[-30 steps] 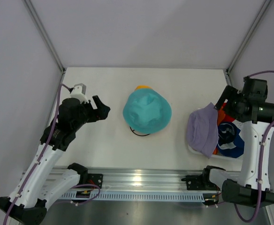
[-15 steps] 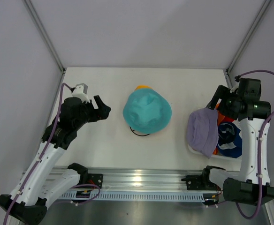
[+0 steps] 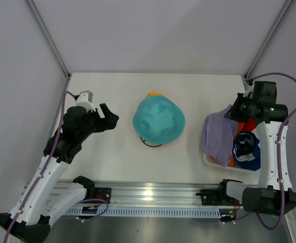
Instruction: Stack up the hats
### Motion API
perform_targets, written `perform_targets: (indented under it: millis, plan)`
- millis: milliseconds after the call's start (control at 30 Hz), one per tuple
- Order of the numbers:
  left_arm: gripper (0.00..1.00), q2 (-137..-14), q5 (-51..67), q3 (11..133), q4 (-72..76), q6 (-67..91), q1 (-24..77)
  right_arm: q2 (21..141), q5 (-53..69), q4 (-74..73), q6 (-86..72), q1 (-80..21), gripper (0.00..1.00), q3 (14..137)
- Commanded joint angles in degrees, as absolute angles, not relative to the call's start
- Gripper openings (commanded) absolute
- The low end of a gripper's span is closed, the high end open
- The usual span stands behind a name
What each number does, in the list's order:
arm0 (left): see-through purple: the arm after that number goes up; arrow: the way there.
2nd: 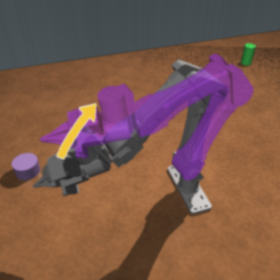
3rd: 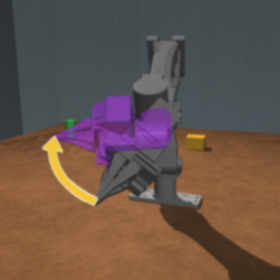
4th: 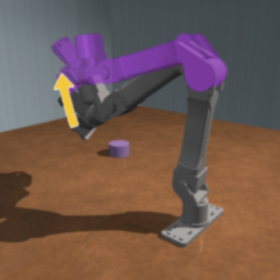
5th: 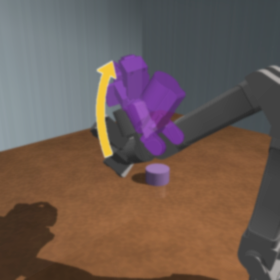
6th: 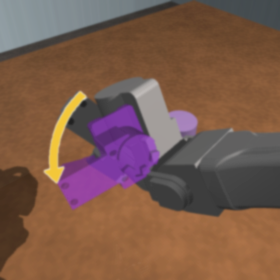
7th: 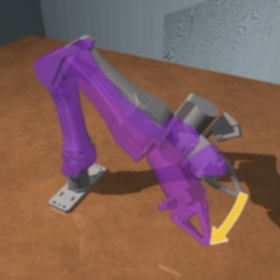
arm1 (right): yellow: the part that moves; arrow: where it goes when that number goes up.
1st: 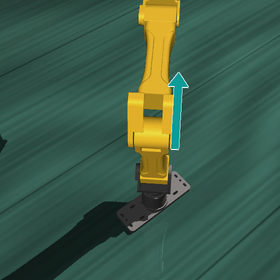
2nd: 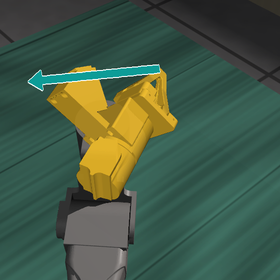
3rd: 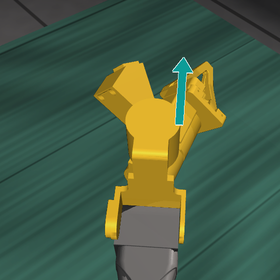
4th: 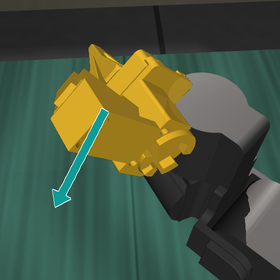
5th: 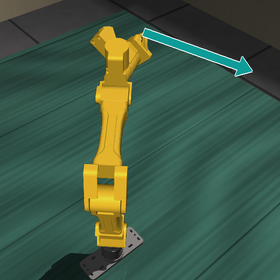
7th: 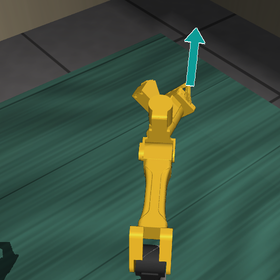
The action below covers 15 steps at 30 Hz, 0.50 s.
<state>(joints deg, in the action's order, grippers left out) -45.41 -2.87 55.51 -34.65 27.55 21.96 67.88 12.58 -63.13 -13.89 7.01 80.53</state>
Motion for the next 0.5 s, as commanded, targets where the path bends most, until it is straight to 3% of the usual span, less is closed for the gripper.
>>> perform_targets:
  millis: [0, 100, 200, 300, 467]
  plan:
    - [0.88, -44.91, -3.17, 56.16, -33.66, 28.47, 21.71, 65.48, 29.55, -54.34, -18.09, 6.42, 0.0, 88.32]
    - [0.88, -45.0, -2.29, 57.12, -33.31, 28.65, 21.71, 64.17, 41.52, -40.91, -27.83, 4.67, 0.0, 89.03]
    - [0.88, -45.35, -1.15, 58.53, -32.26, 28.48, 21.71, 65.29, 47.26, -20.82, -39.95, 0.19, 0.0, 89.38]
    - [0.88, -46.23, -0.97, 60.46, -31.12, 27.86, 21.62, 69.93, 49.47, -11.55, -42.97, -8.15, 0.0, 93.66]
    - [0.89, -48.78, -0.97, 63.19, -30.06, 27.51, 21.01, 80.67, 50.97, -11.43, -41.4, -19.58, 0.0, 108.7]
